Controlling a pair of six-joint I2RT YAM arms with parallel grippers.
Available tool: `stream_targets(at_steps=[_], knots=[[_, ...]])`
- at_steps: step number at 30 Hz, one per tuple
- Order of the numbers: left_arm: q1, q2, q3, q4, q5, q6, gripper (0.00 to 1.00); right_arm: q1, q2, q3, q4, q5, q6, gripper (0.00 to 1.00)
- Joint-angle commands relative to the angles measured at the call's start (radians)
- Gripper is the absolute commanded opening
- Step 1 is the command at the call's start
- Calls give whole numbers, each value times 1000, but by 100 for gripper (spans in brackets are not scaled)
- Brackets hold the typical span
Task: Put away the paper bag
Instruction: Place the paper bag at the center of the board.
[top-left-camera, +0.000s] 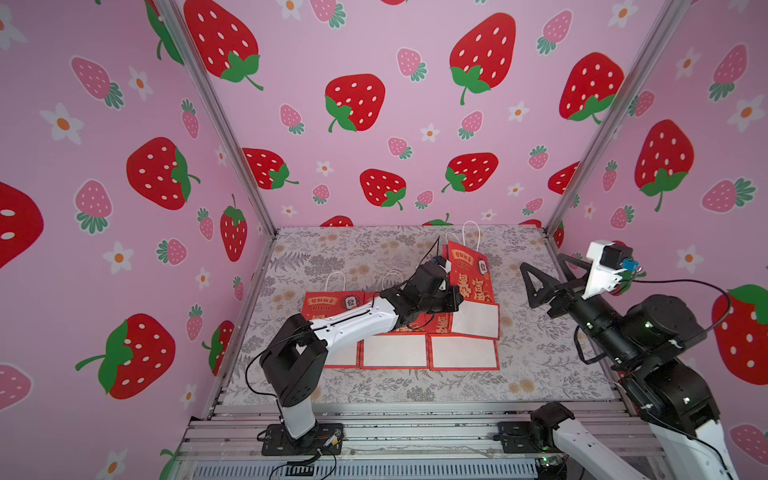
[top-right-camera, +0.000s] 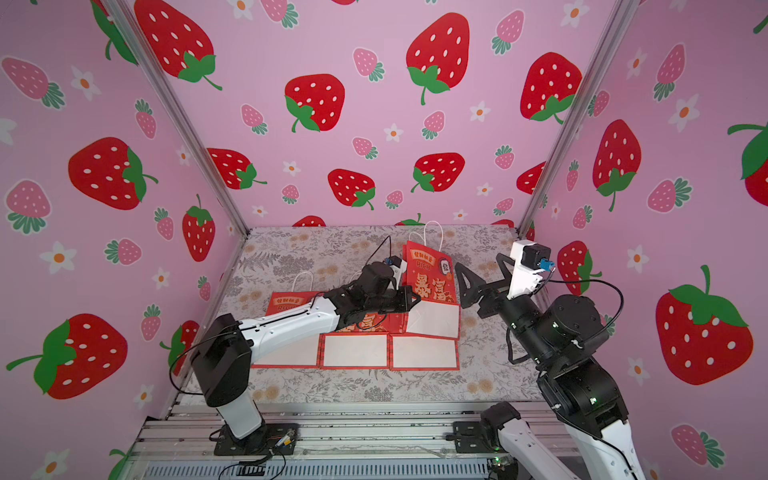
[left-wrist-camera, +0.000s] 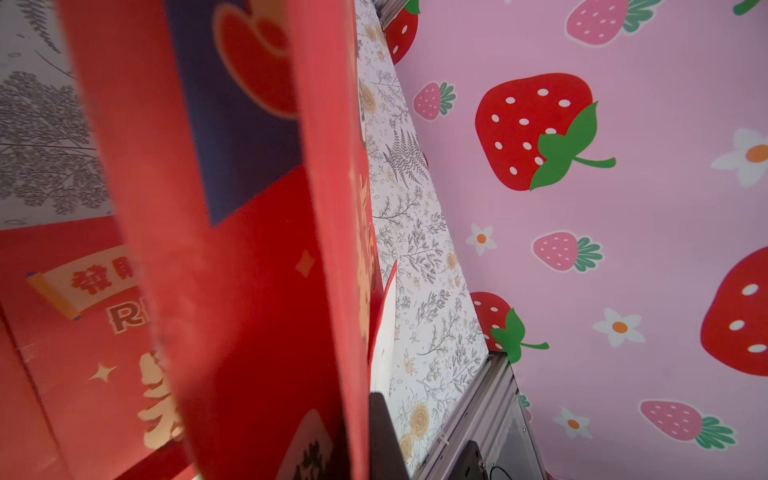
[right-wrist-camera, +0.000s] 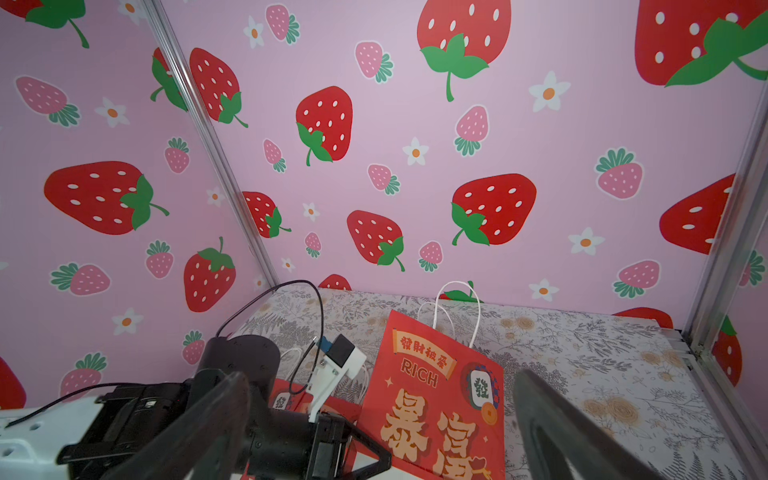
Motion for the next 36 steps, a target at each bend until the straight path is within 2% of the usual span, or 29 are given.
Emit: stream_targets(at_steps=[1, 13, 22, 36], knots=[[-22, 67, 127, 79, 33, -39, 0, -4, -12, -9, -2, 22, -19, 99], [-90, 338, 380, 114, 96, -158, 0, -4, -33, -14, -19, 45, -33, 99], [-120, 458, 398, 238, 129, -256, 0, -4, -41, -1, -55, 53, -44, 99], [-151, 571, 505, 191, 92, -316, 0, -4, -24, -6, -79, 37, -40, 99]])
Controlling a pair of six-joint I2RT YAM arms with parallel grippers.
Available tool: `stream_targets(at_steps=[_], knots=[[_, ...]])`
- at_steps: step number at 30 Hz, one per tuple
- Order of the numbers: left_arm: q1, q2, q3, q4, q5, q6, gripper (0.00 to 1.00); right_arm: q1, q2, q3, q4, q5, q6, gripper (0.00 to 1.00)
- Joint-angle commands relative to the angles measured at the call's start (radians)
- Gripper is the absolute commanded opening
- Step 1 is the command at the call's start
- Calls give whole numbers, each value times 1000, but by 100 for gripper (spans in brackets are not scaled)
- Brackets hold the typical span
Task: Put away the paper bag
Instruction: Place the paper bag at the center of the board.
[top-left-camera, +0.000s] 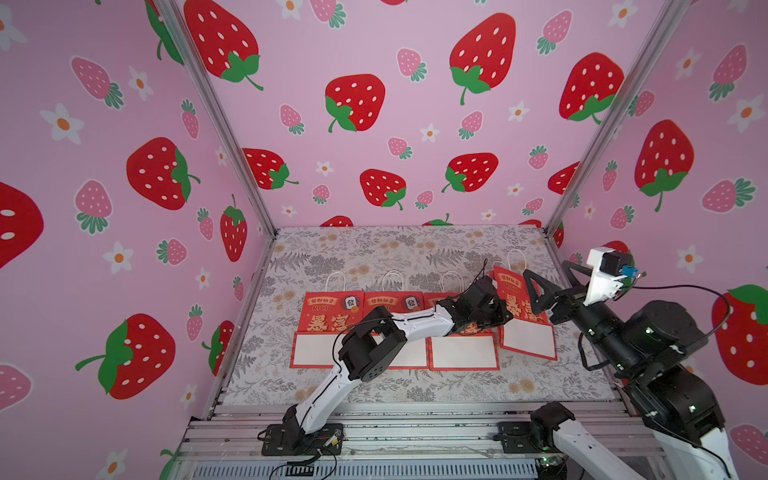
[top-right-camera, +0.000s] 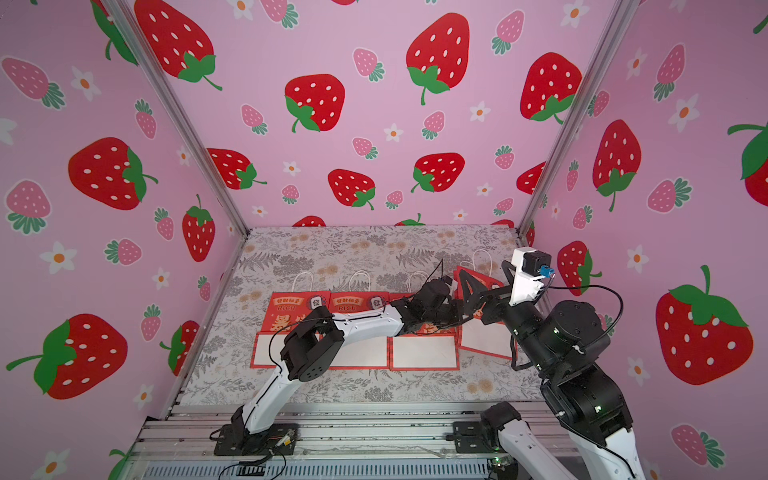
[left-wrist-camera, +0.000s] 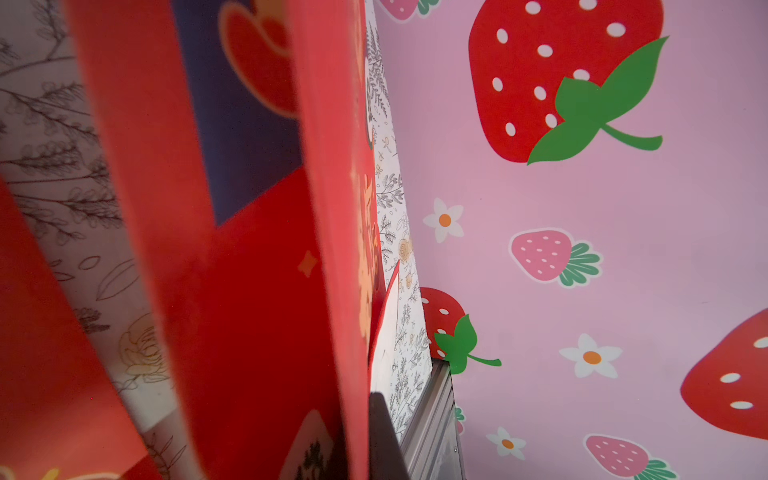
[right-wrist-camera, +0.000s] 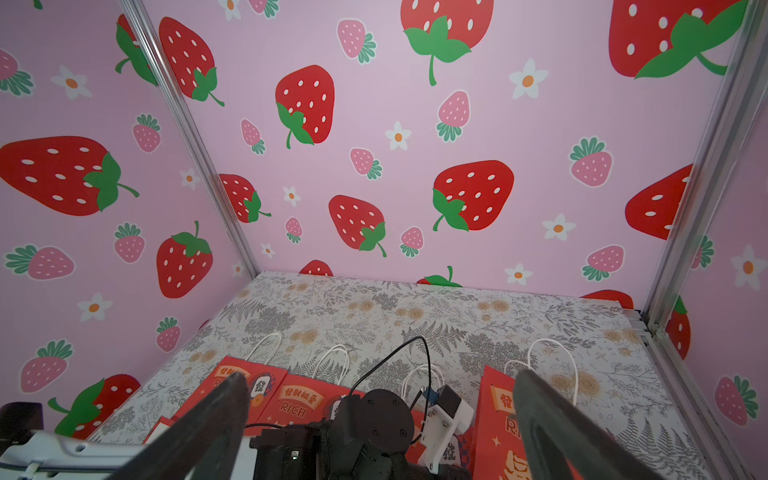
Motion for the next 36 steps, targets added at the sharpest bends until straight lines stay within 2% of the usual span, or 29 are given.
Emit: stream_targets(at_steps=[1, 14, 24, 31, 36], knots=[[-8, 31, 63, 3, -22, -24, 0, -4, 7, 1, -14, -1, -8, 99], [-24, 108, 140, -79, -65, -49, 0, -4, -1, 4, -32, 7, -17, 99], [-29, 121, 127, -111, -109, -70, 0, -4, -10, 2, -47, 21, -25, 99], [-36, 135, 150, -154, -127, -78, 15, -4, -7, 0, -49, 21, -27, 99], [-43, 135, 150, -152, -126, -90, 22, -4, -6, -3, -48, 22, -30, 99]])
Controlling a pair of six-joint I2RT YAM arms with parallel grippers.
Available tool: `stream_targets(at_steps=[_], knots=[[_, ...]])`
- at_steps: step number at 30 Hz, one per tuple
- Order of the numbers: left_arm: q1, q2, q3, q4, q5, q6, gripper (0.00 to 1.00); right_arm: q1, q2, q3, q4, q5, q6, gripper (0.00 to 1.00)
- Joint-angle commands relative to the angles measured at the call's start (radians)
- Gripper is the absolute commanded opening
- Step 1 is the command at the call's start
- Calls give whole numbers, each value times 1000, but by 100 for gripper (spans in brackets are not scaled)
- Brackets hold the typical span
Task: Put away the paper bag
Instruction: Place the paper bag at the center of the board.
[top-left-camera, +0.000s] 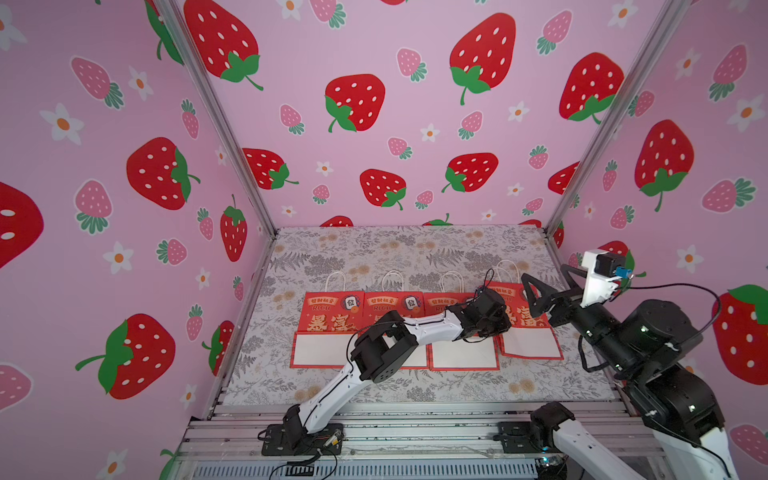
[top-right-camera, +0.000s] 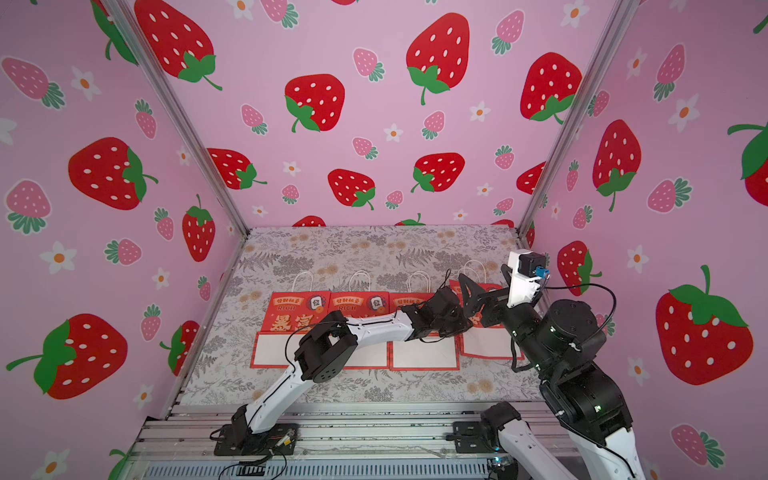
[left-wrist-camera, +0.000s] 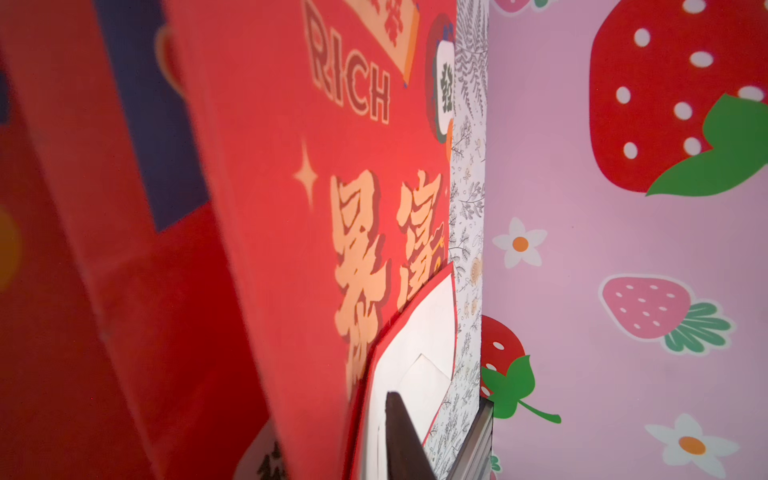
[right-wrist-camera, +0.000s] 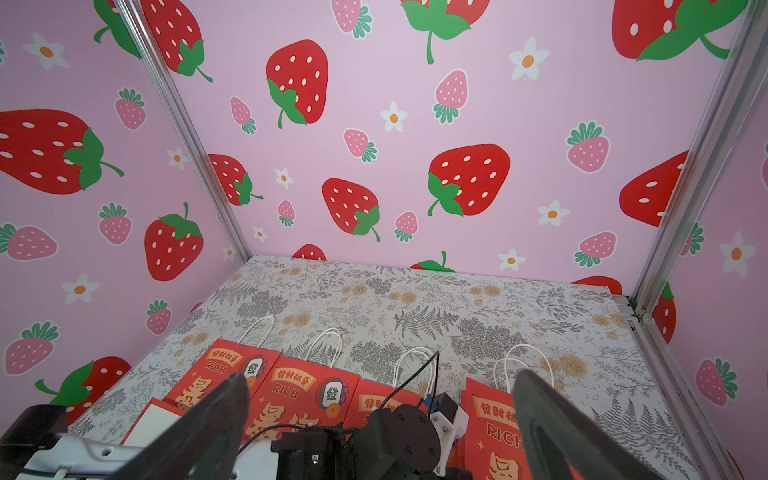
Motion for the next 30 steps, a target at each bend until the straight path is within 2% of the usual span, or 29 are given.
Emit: stream_targets(at_steps=[1, 7, 10, 13, 18, 22, 25, 30], knots=[[-12, 15, 44, -15, -12, -3, 23, -4, -6, -3, -2, 13, -11, 99], [-13, 13, 64, -44, 8, 0, 37, -4, -14, -2, -9, 19, -17, 99], [-15, 9, 70, -60, 16, 2, 56, -4, -22, -3, -12, 21, -20, 99], [-18, -3, 64, -73, 4, 8, 65, -4, -28, -3, -15, 20, -23, 99], [-18, -17, 99, -148, -12, 47, 69, -4, -33, -3, -21, 21, -28, 99], [-18, -24, 137, -211, -8, 80, 80, -4, -35, -2, -22, 25, -33, 99], [-19, -36, 137, -222, 3, 88, 92, -4, -38, 1, -29, 29, -35, 99], [-24, -30, 156, -226, 28, 86, 97, -4, -54, 4, -33, 36, -39, 99]])
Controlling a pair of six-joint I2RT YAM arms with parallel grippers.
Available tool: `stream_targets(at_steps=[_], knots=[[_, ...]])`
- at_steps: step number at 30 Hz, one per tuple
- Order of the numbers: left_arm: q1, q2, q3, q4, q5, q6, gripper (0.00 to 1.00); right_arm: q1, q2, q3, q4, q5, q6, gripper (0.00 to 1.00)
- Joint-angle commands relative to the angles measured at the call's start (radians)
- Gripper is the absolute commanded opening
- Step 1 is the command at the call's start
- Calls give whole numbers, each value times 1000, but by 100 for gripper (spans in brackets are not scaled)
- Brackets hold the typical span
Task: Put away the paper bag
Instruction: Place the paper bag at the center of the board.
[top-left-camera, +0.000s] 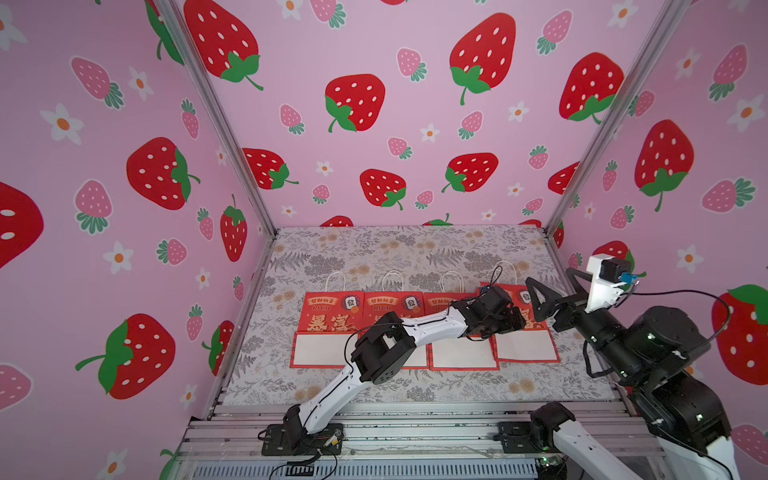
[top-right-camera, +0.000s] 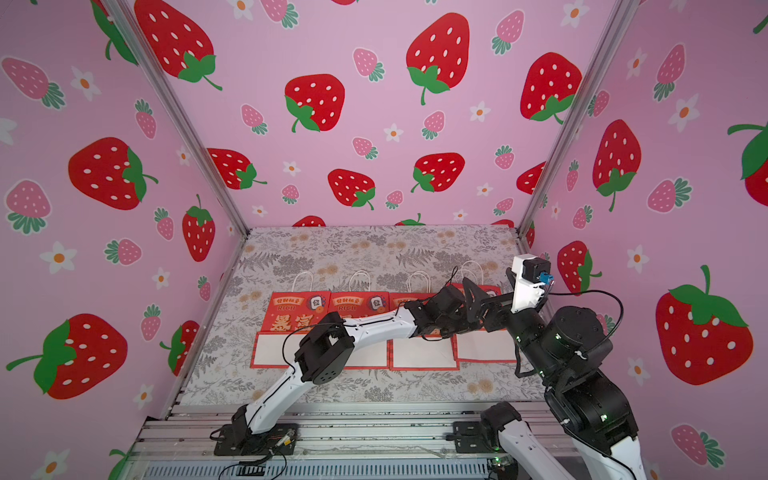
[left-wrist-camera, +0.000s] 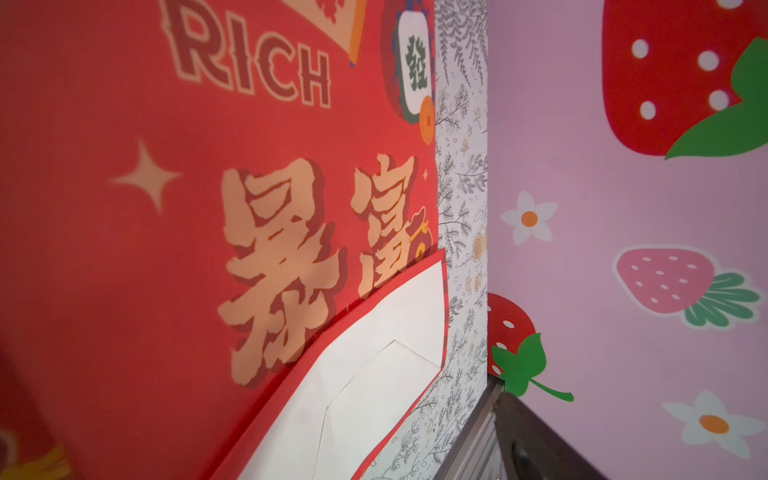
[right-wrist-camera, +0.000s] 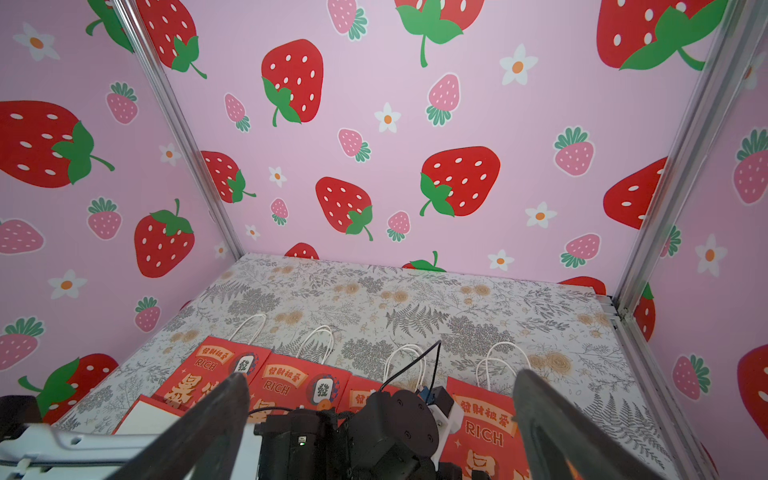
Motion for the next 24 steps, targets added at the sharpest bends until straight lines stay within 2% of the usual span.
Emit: stream_targets(at_steps=[1, 7, 24], knots=[[-12, -20, 60, -46, 21, 16, 97, -4, -20, 4, -3, 17, -12, 99], [-20, -5, 120, -110, 40, 34, 99, -4, -20, 7, -5, 14, -13, 99], [-19, -114, 10, -211, -11, 114, 99, -4, -40, 8, -13, 28, -20, 99]])
